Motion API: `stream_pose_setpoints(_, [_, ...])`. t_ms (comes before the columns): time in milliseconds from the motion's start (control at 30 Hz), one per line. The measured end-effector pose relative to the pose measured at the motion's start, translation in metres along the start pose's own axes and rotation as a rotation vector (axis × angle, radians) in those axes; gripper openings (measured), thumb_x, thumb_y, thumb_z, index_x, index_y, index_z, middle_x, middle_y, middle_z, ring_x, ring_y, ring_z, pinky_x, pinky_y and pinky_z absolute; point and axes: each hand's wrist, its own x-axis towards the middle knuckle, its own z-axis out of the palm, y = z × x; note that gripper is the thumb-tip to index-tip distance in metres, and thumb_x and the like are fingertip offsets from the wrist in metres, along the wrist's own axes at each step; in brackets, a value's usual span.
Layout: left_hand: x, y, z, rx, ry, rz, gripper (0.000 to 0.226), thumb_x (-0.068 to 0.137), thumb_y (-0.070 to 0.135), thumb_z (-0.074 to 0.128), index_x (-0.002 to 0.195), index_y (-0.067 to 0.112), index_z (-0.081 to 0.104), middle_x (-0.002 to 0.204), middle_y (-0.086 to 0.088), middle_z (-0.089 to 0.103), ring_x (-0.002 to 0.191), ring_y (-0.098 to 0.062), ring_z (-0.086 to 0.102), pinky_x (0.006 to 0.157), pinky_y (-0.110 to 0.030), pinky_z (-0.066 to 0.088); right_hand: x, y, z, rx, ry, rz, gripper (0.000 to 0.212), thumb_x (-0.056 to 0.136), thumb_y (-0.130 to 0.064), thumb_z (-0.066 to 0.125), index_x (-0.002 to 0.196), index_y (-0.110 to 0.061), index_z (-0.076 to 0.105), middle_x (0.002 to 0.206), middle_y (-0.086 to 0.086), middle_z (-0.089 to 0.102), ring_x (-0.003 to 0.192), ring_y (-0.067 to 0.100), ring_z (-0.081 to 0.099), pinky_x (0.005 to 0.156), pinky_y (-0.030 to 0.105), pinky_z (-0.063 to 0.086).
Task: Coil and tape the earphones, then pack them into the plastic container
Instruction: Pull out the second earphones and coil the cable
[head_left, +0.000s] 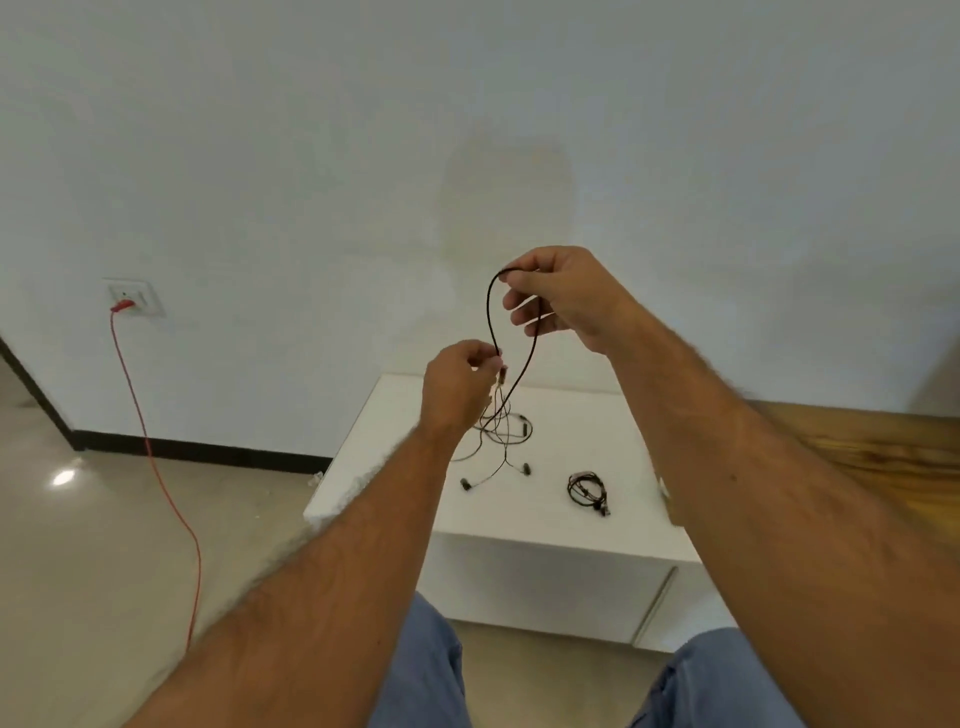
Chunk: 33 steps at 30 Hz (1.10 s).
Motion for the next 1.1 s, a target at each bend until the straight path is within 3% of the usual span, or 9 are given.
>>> stream_pose_setpoints(333, [-0.034,0.170,-0.046,-0.091,0.029,0.274,0.010,0.091,0.022,0.059,0.089,0.017,0.067,0.087,-0.001,0.073,0.078,-0.014,0.072,0.057,-0.028,0.053,-0.070,-0.110,-0.059,-0.285,0.164,-0.119,0.007,0.087,-0.008,0.065,0.092,-0.010,0.068,0.087,0.009,0.074,0.075,0.021,0.074,0.073,0.036,0.055])
stream_pose_setpoints(500, [-0.056,0.258,-0.067,-0.085,-0.023,0.395,0.010,0.089,0.018,0.058,0.084,0.014,0.066,0.081,-0.001,0.073,0.068,-0.012,0.071,0.058,-0.027,0.052,-0.099,-0.170,-0.076,-0.471,0.242,-0.206,0.008,0.083,-0.015,0.071,0.088,-0.009,0.069,0.074,0.004,0.066,0.066,0.013,0.064,0.062,0.028,0.051])
stream_pose_setpoints(567, [-0.068,0.285,-0.074,-0.104,-0.037,0.419,0.011,0.088,0.017,0.056,0.082,0.013,0.063,0.081,-0.003,0.074,0.066,-0.012,0.070,0.058,-0.028,0.051,-0.110,-0.195,-0.084,-0.626,0.309,-0.240,0.009,0.081,-0.018,0.075,0.083,-0.010,0.070,0.064,-0.002,0.058,0.058,0.011,0.053,0.056,0.025,0.045])
stream_pose_setpoints(667, [-0.086,0.318,-0.086,-0.174,-0.104,0.425,0.010,0.090,0.016,0.054,0.082,0.013,0.059,0.081,-0.003,0.073,0.065,-0.013,0.068,0.061,-0.027,0.050,-0.126,-0.226,-0.097,-0.837,0.394,-0.223,0.013,0.081,-0.025,0.076,0.079,-0.013,0.070,0.062,-0.003,0.057,0.057,0.012,0.052,0.054,0.024,0.042])
stream_pose_setpoints(833, [-0.111,0.351,-0.100,-0.092,-0.420,0.435,0.014,0.093,0.025,0.061,0.096,0.012,0.066,0.093,-0.003,0.075,0.080,-0.017,0.073,0.069,-0.031,0.058,-0.155,-0.263,-0.115,-0.634,0.349,-0.160,0.016,0.091,-0.023,0.066,0.089,-0.007,0.069,0.072,0.005,0.071,0.056,0.013,0.068,0.050,0.022,0.051])
stream_pose_setpoints(967, [-0.120,0.367,-0.109,-0.133,-0.360,0.504,0.016,0.092,0.027,0.065,0.101,0.014,0.066,0.093,-0.001,0.075,0.083,-0.017,0.074,0.068,-0.031,0.058,-0.177,-0.297,-0.117,-0.464,0.233,-0.211,0.017,0.093,-0.020,0.063,0.101,-0.005,0.070,0.081,0.007,0.075,0.068,0.015,0.073,0.057,0.025,0.058])
stream_pose_setpoints(1100, [-0.128,0.375,-0.114,-0.193,-0.339,0.528,0.026,0.090,0.035,0.067,0.109,0.018,0.063,0.099,0.003,0.072,0.082,-0.014,0.072,0.065,-0.028,0.056,-0.189,-0.327,-0.115,-0.342,0.176,-0.272,0.010,0.094,-0.012,0.060,0.097,-0.008,0.069,0.084,0.008,0.076,0.075,0.020,0.075,0.063,0.029,0.060])
